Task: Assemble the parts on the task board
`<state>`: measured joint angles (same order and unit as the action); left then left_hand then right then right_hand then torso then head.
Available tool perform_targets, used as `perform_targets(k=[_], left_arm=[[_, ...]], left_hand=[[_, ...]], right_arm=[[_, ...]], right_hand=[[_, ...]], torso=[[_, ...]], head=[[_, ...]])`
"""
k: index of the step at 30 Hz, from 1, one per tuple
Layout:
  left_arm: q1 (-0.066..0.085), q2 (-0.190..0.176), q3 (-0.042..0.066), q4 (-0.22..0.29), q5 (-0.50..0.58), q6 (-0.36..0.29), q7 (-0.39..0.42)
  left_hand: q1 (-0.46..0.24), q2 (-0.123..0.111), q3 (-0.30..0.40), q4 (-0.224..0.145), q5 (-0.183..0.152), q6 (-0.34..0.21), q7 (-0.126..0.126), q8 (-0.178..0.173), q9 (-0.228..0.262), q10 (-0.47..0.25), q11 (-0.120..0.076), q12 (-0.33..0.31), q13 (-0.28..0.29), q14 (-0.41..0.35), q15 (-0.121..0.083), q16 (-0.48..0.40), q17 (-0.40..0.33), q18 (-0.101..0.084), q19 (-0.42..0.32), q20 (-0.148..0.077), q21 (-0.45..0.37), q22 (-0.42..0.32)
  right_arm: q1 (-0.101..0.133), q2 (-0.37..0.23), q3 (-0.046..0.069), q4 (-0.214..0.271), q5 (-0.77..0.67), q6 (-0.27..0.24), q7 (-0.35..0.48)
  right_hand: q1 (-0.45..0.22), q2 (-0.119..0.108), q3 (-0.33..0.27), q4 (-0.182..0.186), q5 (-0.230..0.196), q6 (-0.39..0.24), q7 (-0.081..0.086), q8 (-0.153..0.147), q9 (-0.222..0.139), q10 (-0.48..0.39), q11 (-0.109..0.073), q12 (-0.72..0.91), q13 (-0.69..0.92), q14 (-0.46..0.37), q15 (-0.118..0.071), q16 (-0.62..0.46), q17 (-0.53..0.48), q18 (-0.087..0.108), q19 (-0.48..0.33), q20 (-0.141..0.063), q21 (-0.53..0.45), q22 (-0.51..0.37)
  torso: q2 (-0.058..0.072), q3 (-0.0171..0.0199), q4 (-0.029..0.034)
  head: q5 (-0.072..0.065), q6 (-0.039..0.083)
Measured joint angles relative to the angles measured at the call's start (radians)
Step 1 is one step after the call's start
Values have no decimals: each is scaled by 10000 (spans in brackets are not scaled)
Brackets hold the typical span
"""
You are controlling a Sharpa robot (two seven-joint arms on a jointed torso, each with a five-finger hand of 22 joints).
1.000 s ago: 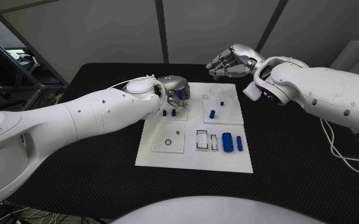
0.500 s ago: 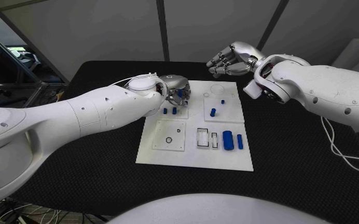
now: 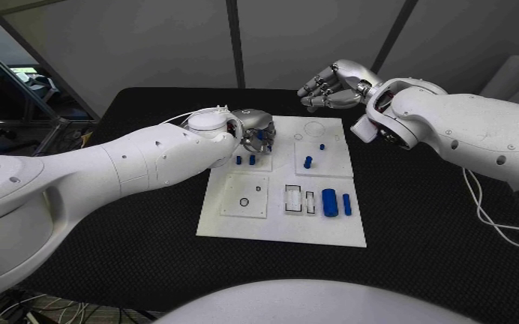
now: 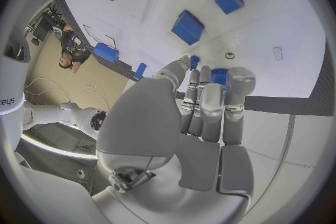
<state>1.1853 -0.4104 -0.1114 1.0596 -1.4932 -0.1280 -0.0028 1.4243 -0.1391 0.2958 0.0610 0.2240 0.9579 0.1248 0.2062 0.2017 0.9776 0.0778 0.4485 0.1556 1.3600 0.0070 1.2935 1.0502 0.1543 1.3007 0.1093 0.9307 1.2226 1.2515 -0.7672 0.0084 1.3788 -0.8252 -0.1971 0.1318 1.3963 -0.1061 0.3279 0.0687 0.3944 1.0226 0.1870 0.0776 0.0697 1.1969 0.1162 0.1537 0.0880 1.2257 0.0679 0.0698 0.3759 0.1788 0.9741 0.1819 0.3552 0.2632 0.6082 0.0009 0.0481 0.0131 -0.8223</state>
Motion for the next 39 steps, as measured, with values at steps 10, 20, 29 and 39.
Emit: perform_targets(k=[10, 20, 29, 39], left_arm=[[-35, 153, 3, -184, -6, 3, 88], [-46, 242, 3, -354, -8, 44, 105], [-50, 312, 12, -530, -9, 188, 104], [-33, 380, 20, -626, -10, 291, 108]], left_hand=[[51, 51, 247, -5, 0, 41, 42, -86, -71, 114, 28, -197, -94, 72, 3, 196, 125, -5, 106, 34, 336, 283], [50, 51, 342, -46, -37, 71, 72, -149, -116, 183, 28, -298, -150, 140, 4, 274, 153, -450, 142, -3, 504, 408], [104, -3, 579, -142, -37, 110, 112, -188, -147, 319, 24, -401, -192, 205, 11, 373, 235, -452, 251, 34, 786, 615], [275, 90, 1054, -368, -37, 447, 162, -196, -167, 706, 11, -613, -230, 303, -18, 466, 244, -454, 357, -1, 1037, 856]], right_arm=[[0, 5, 0, 11, -3, 1, 0], [0, 11, 1, 17, -4, 2, -3], [0, 23, 1, 20, -4, 3, -4], [0, 31, 1, 22, -6, 5, -4]], right_hand=[[0, 0, -1, 0, 0, 0, 0, 0, 0, 0, 0, 0, 1, 0, 0, 0, 0, 1, 0, 0, 0, -1], [0, 0, -1, -1, 0, 0, 0, 0, 0, 0, 0, 0, 1, 0, 0, 0, 1, 0, 0, 0, 0, -2], [0, 0, -1, -1, 0, 0, 0, 0, 0, 0, 0, 0, 2, 0, 0, 0, 1, 0, 0, 0, 0, -2], [0, 0, -2, -1, 0, 0, 0, 0, 0, 0, 0, 0, 2, 0, 0, 0, 1, 1, 0, 0, 0, -4]], torso=[[8, 0, -3], [6, 3, -6], [2, 3, -7], [0, 3, -3]], head=[[-26, 1], [-48, -5], [-64, -23], [-74, -30]])
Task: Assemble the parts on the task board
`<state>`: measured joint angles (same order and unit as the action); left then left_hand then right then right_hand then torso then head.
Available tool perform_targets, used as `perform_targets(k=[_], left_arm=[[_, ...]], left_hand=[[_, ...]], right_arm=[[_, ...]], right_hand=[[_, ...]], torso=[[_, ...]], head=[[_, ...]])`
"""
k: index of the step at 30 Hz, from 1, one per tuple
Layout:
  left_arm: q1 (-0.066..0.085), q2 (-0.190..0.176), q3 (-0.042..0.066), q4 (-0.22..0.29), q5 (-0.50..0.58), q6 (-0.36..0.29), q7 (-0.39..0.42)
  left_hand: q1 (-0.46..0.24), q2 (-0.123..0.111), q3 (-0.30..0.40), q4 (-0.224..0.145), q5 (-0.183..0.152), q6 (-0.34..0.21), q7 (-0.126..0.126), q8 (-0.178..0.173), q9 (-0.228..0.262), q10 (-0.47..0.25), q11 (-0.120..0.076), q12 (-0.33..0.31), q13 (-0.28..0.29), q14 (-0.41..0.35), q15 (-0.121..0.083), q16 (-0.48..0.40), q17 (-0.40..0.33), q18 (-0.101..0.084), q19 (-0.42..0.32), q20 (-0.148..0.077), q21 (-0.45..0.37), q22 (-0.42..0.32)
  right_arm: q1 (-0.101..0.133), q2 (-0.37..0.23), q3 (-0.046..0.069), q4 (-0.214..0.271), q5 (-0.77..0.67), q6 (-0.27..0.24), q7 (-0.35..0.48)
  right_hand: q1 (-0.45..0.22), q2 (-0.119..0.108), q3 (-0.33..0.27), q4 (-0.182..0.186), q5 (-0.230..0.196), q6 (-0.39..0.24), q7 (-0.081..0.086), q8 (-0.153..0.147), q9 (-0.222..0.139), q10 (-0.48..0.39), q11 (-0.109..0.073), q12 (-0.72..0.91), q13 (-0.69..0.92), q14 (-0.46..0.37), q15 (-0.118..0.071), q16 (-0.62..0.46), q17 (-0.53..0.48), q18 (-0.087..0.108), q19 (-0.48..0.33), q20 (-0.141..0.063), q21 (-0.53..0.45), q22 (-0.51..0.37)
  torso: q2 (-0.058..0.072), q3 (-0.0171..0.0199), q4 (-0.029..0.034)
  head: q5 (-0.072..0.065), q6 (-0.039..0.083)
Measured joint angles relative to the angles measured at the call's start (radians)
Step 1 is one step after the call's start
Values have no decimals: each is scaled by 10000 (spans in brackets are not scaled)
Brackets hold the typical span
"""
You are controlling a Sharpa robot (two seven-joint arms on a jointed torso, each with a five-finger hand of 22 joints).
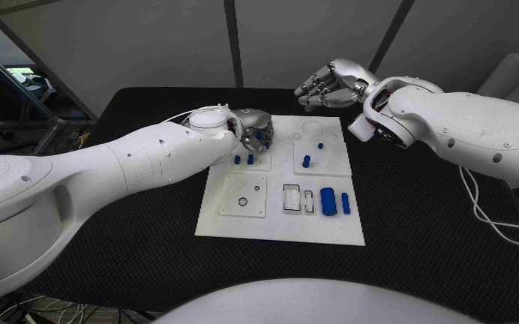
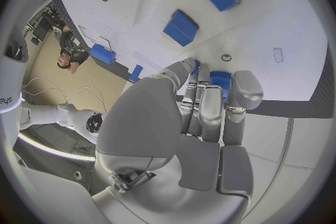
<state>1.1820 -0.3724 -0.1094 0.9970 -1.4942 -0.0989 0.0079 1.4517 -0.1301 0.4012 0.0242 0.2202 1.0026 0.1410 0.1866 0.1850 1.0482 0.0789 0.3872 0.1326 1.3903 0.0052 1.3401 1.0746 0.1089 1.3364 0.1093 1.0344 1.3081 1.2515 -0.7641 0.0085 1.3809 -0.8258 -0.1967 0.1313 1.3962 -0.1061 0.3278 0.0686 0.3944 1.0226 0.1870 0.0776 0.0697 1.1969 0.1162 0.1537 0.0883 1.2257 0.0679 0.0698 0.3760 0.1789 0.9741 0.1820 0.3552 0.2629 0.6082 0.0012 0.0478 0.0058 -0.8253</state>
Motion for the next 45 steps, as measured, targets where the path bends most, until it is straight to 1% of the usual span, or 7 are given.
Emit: perform_targets(k=[7, 14, 17, 23, 27, 37, 45], left_arm=[[-8, -18, -3, 27, 9, -9, 62], [-35, -271, 4, 371, 115, -123, 156], [-47, -430, 183, 559, 167, -206, 178], [-26, -800, 644, 1083, 294, -386, 193], [-22, -1096, 825, 1392, 405, -438, 193], [-27, -1982, 920, 1803, 693, -368, 137], [-50, -2121, 924, 1757, 896, -237, 77]], left_hand=[[0, 0, 201, -67, 0, 180, 2, -47, -27, 228, -21, -171, -36, 34, -34, 40, -3, 0, 0, 0, 137, 0], [0, -1, 239, -105, 0, 232, -18, -52, -38, 301, -22, -291, -44, 34, -34, 76, -16, 0, -1, 0, 177, -1], [-32, -32, 239, -105, 0, 232, -18, -68, -38, 301, -22, -291, -45, 34, -34, 76, -19, -1, -1, 0, 177, -2], [-55, -55, 238, -105, 0, 303, -18, -69, -43, 371, -18, -350, -45, 34, -34, 76, -19, 0, -1, 0, 177, -2], [-55, -55, 294, -104, 0, 303, -18, -107, -45, 371, -18, -391, -54, 70, 1, 76, -19, -2, 35, -37, 177, -3], [-107, -107, 294, -104, 0, 327, 7, -108, -55, 443, -18, -440, -53, 70, 2, 76, -20, -1, 35, -37, 215, -4], [-147, -147, 294, -104, 0, 338, 18, -148, -67, 444, -18, -487, -62, 70, 2, 76, -45, -2, 35, -37, 215, -5]], right_arm=[[0, 1, 0, 4, 0, 1, 0], [0, -1, 0, 2, -1, 1, 0], [0, -1, 0, -7, -1, 2, 0], [0, -13, 0, -16, -1, 3, 0], [0, -23, 0, -20, -2, 4, 0], [0, -78, 0, -29, -2, 4, 0], [-1, -89, -1, -42, -2, 3, 4]], right_hand=[[0, 0, 0, 0, 0, 0, 0, 0, 0, 0, 0, 0, -12, 0, 0, 0, 0, 0, 0, 0, 0, 18], [0, 0, 0, 0, 0, 0, 0, 0, 0, 0, 0, 0, -11, 0, 0, 0, 0, -1, 0, 0, 0, 18], [0, 0, 0, 0, 0, 0, 0, 0, 0, 0, 0, 0, -11, 0, 0, 0, 0, -1, 0, 0, 0, 18], [0, 0, 0, 0, 0, 0, 0, 0, 0, 0, 0, 0, -10, 0, 0, 0, 0, -1, 0, 0, 0, 17], [0, 0, 0, 0, 0, 0, 0, 0, 0, 0, 0, 0, -10, 0, 0, 0, 0, 0, 0, 0, 0, 17], [0, 0, -1, 0, 0, 0, 0, 0, 0, 0, 0, 0, -9, 0, 0, 0, 0, -1, 0, 0, 0, 16], [0, 0, -1, 0, 0, 0, 0, 0, 0, 0, 0, 0, -8, 0, 0, 0, 0, -1, 0, 0, 0, 15]], torso=[[-7, 1, 12], [-13, -2, 28], [-21, -3, 33], [-18, -8, 33], [-15, -10, 30], [-8, -5, 29], [-4, -10, 18]], head=[[-6, 7], [-12, 35], [5, 65], [38, 98], [56, 105], [71, 104], [115, 144]])
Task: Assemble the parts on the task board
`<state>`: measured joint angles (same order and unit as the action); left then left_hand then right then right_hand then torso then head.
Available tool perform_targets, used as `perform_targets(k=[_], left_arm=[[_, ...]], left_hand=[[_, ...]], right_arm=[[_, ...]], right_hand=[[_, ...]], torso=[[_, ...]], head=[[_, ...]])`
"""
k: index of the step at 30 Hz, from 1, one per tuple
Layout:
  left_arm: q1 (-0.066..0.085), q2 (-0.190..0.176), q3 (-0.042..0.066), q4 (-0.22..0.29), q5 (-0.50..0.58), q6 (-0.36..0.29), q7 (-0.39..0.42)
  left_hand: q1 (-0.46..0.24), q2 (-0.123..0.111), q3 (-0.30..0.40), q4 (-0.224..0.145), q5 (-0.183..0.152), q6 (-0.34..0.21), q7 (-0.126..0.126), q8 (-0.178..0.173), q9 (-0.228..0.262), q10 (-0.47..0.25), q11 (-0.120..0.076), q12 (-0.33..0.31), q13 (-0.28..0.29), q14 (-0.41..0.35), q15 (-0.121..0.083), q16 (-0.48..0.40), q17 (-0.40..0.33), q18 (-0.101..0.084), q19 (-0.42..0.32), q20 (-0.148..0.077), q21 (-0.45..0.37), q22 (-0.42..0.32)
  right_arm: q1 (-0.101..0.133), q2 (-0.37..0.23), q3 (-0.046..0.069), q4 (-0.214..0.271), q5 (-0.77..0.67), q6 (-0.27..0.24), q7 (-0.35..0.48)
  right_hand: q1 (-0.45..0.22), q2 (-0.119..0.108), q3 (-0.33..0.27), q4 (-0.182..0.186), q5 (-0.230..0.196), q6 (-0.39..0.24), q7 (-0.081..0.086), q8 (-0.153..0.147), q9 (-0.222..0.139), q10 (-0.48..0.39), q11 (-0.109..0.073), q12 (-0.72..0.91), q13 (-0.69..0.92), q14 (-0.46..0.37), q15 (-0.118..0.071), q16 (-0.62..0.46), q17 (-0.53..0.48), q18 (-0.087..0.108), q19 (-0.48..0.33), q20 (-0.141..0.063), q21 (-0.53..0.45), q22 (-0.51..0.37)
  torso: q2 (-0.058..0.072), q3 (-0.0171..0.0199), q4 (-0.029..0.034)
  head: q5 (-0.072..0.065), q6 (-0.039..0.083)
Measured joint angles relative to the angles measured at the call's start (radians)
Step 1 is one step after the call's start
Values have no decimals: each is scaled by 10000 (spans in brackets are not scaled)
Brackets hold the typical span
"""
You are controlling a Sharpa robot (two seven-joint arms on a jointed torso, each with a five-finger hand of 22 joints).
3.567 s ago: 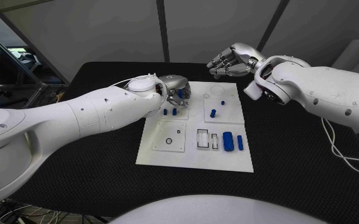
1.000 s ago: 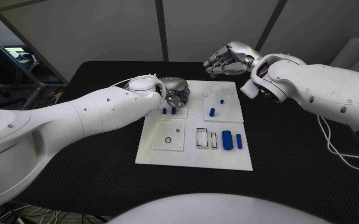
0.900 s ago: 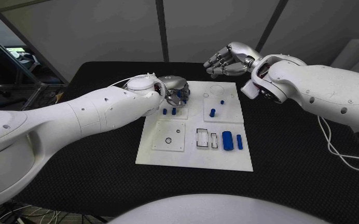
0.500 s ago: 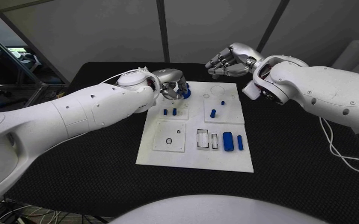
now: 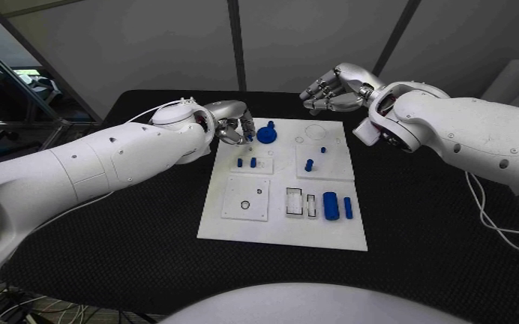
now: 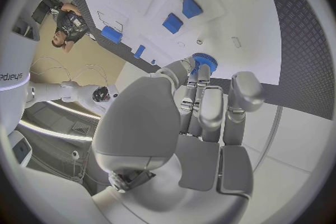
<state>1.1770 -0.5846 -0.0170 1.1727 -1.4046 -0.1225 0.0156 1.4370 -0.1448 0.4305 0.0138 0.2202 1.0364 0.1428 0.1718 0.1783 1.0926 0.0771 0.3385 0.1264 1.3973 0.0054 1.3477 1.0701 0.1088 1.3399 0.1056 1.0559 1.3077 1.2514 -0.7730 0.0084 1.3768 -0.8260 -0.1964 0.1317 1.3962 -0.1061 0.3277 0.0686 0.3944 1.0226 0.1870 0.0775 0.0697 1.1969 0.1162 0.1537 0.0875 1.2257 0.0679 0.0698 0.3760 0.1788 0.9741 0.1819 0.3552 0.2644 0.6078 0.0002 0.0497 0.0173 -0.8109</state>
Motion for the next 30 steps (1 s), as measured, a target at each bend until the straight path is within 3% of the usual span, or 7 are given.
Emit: perform_targets(k=[11, 30], left_arm=[[-78, 79, -3, -246, 147, 169, -47], [-258, 353, -21, -575, 198, 384, -51]], left_hand=[[0, 0, 0, 0, -19, 0, 0, 0, 0, 0, 0, 0, 1, 0, 0, 0, 1, -1, 0, 0, 0, -1], [0, 0, -1, 0, -39, -1, 0, 0, -10, -2, 2, -62, 2, 0, 0, 0, -11, 0, -1, 1, 0, -1]], right_arm=[[-1, 4, 0, -7, 0, 2, 0], [-1, 8, -1, 3, -1, 3, -1]], right_hand=[[0, 0, 0, 0, 0, 0, 0, 0, 0, 0, 0, 0, 0, 0, 0, 0, 0, 0, 0, 0, 0, -1], [0, 0, 78, -18, 0, 0, 0, 0, 0, 0, 0, 0, -13, 0, 0, 0, 0, 0, 0, 0, 0, 19]], torso=[[2, 7, -21], [6, 9, -22]], head=[[64, -35], [38, -50]])
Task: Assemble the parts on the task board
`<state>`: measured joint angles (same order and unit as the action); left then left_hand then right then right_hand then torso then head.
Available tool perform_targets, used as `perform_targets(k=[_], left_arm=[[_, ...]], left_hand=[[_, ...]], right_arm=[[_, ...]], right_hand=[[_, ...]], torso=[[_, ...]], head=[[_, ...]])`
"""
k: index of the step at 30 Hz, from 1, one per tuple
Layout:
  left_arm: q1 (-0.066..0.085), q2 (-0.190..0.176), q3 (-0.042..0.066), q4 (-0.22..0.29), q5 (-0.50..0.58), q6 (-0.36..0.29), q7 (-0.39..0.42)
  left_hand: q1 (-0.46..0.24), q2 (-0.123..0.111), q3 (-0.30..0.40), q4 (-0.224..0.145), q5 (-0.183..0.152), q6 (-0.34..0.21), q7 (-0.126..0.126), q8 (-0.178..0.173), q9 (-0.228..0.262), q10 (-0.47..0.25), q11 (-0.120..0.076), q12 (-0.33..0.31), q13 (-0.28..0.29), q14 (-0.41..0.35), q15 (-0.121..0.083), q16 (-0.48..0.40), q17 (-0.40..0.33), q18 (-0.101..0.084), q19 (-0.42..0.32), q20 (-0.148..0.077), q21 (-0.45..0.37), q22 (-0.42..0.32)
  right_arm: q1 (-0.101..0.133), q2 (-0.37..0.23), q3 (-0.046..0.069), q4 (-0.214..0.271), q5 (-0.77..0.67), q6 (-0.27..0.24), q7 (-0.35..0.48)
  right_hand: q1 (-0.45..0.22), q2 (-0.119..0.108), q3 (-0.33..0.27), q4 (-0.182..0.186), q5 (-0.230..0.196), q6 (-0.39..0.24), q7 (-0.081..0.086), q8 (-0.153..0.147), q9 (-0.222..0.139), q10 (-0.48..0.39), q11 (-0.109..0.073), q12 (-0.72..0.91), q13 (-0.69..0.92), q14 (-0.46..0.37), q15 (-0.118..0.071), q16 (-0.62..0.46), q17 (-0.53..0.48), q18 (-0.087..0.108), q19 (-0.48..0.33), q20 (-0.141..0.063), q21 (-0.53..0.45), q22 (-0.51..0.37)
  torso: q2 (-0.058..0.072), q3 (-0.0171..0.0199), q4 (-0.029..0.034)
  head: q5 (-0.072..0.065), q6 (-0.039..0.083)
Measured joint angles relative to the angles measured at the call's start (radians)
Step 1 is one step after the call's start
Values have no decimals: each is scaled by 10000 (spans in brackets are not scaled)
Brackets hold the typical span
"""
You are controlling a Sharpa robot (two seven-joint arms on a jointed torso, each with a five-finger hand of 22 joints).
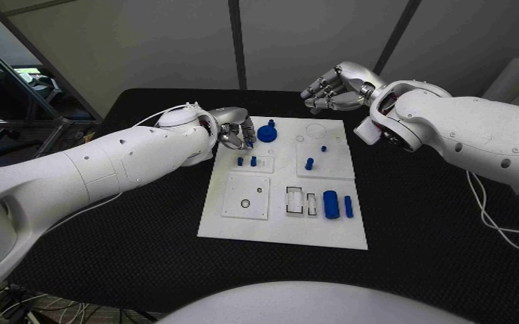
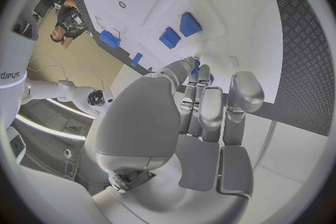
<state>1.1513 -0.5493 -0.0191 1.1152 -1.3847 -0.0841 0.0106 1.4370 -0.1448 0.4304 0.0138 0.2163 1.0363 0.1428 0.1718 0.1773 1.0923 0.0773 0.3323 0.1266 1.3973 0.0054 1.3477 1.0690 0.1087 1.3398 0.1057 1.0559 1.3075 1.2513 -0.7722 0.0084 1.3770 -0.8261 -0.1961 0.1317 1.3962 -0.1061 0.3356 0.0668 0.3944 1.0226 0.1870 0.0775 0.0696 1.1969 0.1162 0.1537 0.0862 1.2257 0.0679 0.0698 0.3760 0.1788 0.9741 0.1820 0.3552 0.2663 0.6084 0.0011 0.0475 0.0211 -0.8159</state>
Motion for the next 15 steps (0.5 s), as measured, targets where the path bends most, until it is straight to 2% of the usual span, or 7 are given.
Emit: perform_targets(k=[15], left_arm=[[-25, 99, -13, -189, -6, 135, -20]], left_hand=[[-3, -3, 0, 0, 0, 0, 0, -37, -9, -3, 2, -8, 0, 0, 0, 0, -53, 0, 0, 0, 0, -1]], right_arm=[[0, -3, 0, 8, 0, 0, 0]], right_hand=[[0, 0, 0, 0, 0, 0, 0, 0, 0, 22, -22, 0, 2, 0, 0, 0, -9, 1, 0, 0, 0, -2]], torso=[[1, -2, 0]], head=[[-51, -48]])
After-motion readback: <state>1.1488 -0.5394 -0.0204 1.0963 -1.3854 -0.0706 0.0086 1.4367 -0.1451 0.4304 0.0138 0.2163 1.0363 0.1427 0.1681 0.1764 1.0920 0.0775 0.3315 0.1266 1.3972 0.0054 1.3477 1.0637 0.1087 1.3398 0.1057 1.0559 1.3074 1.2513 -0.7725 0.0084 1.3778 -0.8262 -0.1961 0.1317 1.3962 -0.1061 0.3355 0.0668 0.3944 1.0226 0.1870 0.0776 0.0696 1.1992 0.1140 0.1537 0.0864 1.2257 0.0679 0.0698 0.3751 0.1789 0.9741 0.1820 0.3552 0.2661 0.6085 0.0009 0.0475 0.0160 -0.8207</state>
